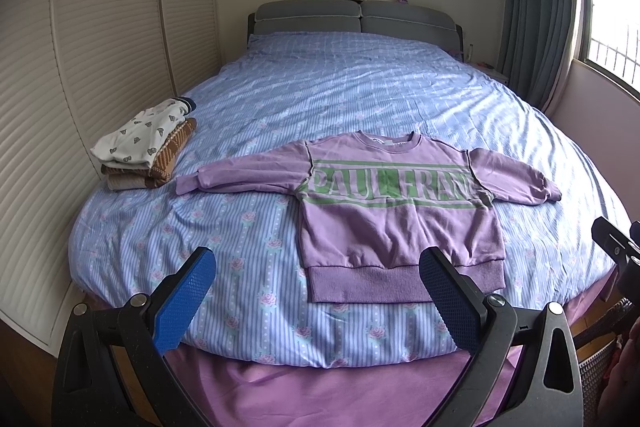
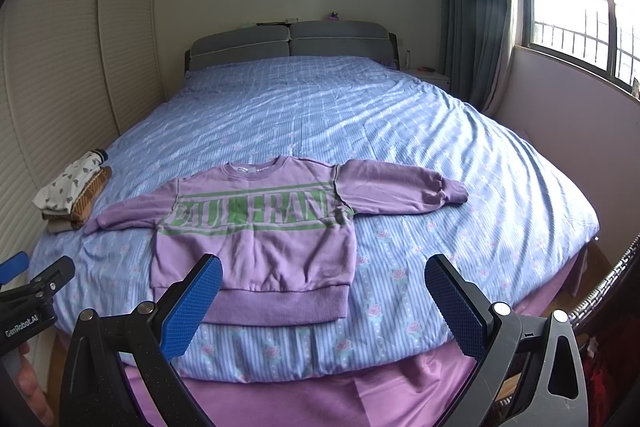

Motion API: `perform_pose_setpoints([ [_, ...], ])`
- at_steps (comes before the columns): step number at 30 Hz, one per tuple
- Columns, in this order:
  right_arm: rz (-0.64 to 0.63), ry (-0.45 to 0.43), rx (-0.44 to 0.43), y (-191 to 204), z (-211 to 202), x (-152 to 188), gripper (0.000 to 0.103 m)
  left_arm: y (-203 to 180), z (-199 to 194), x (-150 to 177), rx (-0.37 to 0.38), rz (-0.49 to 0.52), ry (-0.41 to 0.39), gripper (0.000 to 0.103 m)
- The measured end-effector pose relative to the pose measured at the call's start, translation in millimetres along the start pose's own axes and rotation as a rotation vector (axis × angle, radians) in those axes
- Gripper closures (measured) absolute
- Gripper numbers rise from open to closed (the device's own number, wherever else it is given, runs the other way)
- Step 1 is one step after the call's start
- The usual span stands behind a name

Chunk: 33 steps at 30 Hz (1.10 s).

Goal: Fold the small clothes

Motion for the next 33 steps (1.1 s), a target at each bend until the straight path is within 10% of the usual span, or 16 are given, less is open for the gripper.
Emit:
perform_pose_setpoints([
  [10, 0.014, -0.009, -0.002, -11, 6, -4, 0.001, -1, 10, -2, -0.022, 0.003, 0.0, 0.0],
  [25, 0.152, -0.106, 0.1, -97, 55, -32, 0.002, -113, 57, -45, 0.087, 0.078, -0.132, 0.0],
  [33, 0.287, -0.135, 0.177, -181, 106, -30, 0.03, -215, 107, -53, 0.156, 0.123, -0.187, 0.0],
])
Point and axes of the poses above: each gripper's, at about its wrist camera, not at the fingertips, and z roughly the way its jaws point, y to its left, x to its underside, the point moved 2 cm from there along z, roughly the way its jaws point, and after that the axes turned 13 degrees about -z, right-handed, at the moved point
